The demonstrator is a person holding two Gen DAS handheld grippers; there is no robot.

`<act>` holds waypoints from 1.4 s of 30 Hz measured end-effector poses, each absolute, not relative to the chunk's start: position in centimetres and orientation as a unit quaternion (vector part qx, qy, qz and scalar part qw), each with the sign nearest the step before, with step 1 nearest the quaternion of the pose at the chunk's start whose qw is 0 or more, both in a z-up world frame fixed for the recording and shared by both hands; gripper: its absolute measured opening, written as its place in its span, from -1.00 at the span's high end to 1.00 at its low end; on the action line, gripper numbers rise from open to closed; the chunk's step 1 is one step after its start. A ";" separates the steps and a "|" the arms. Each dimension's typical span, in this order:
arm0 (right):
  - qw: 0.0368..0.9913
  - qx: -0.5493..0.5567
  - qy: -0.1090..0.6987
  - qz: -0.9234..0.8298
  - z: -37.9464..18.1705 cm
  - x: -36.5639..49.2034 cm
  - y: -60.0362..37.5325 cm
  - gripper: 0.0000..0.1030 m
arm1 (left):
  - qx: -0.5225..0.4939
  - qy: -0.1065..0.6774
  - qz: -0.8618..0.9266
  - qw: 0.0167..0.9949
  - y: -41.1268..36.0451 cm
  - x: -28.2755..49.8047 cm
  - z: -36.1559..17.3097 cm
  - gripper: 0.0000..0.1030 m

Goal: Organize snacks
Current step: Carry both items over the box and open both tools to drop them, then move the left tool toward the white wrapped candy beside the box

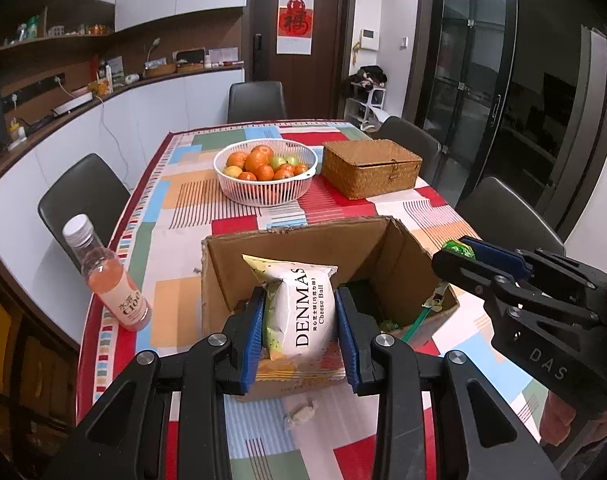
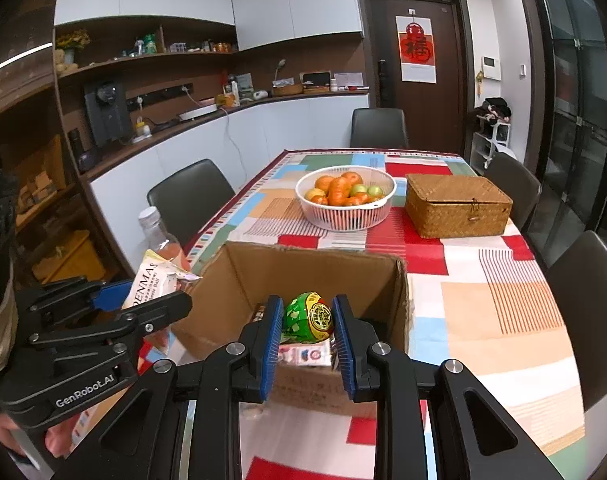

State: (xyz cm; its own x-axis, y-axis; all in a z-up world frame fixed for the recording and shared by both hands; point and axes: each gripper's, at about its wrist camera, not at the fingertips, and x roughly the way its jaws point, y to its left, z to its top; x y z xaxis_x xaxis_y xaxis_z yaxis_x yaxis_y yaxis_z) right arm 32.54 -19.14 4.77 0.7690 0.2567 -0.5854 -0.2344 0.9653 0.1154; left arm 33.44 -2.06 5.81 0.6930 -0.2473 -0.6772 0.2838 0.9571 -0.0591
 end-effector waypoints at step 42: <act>0.908 0.025 0.403 0.112 -4.2 26.2 -18.0 0.00 | 0.091 0.408 -0.156 0.895 -0.7 26.5 -3.8 -0.12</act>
State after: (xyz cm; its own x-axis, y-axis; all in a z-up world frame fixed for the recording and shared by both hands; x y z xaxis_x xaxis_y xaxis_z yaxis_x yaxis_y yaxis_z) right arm 26.19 -18.00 -4.17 0.6494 0.2235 -0.7268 -0.1832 0.9737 0.1358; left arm 26.53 -0.69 -3.82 0.6188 -0.2041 -0.7586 0.3527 0.9350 0.0361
